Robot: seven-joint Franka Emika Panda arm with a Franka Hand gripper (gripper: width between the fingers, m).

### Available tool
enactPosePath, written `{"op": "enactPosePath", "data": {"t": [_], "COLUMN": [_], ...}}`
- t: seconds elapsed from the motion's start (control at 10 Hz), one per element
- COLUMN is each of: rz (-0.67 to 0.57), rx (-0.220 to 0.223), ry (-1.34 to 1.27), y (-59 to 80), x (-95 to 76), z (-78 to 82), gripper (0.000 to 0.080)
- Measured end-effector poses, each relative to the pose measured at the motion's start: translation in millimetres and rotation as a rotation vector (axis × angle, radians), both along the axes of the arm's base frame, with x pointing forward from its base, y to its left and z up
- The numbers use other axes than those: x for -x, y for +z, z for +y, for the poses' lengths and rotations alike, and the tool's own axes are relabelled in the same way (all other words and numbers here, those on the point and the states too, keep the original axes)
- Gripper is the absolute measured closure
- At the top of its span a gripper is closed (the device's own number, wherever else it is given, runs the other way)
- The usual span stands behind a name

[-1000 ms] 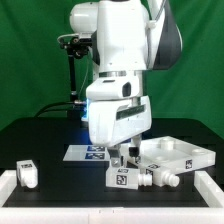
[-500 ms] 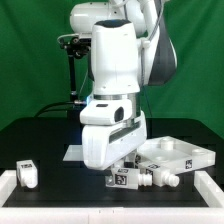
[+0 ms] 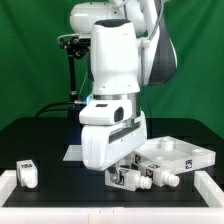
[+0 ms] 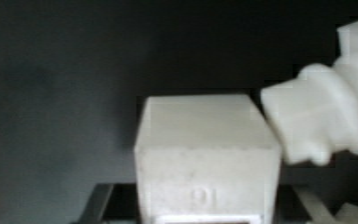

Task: Assemble one leg

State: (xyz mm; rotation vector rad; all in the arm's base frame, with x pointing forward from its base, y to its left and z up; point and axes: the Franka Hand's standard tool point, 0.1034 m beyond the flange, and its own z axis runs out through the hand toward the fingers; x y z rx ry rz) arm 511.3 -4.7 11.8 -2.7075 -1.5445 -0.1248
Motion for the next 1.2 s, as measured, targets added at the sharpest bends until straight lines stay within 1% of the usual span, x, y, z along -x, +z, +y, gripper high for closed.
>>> {"op": "enactPosePath", "data": {"t": [0.2, 0.3, 0.4, 0.6, 0.7, 0.8, 0.9, 1.0, 1.1, 1.2], "rz": [-0.001, 0.017, -0.002, -0.032, -0.058, -0.059, -0.065, -0.065, -0.076, -0.072], "rx": [0.000, 0.002, 0.008, 0.023, 0.034, 0.046, 0.060, 0.065, 0.068, 0.067], "ry": [0.000, 0.010, 0.024, 0.023, 0.002, 0.005, -0.039, -0.128, -0.215, -0.231], "y": [0.8, 9.6, 20.6, 34.8, 38.0, 44.2, 53.0, 55.4, 57.5, 58.5], "x": [-1.2, -6.8, -15.3, -15.2, -5.4, 8.0, 23.8, 42.2, 54.5, 59.8], "z": [-0.2, -3.1, -9.7, -28.4, -40.1, -61.9, -97.2, -118.2, -124.3, -123.9], "gripper": [0.0517, 0.0517, 0.0517, 0.0517, 0.0517, 0.0517, 0.0515, 0.0515, 0.0515, 0.0515]}}
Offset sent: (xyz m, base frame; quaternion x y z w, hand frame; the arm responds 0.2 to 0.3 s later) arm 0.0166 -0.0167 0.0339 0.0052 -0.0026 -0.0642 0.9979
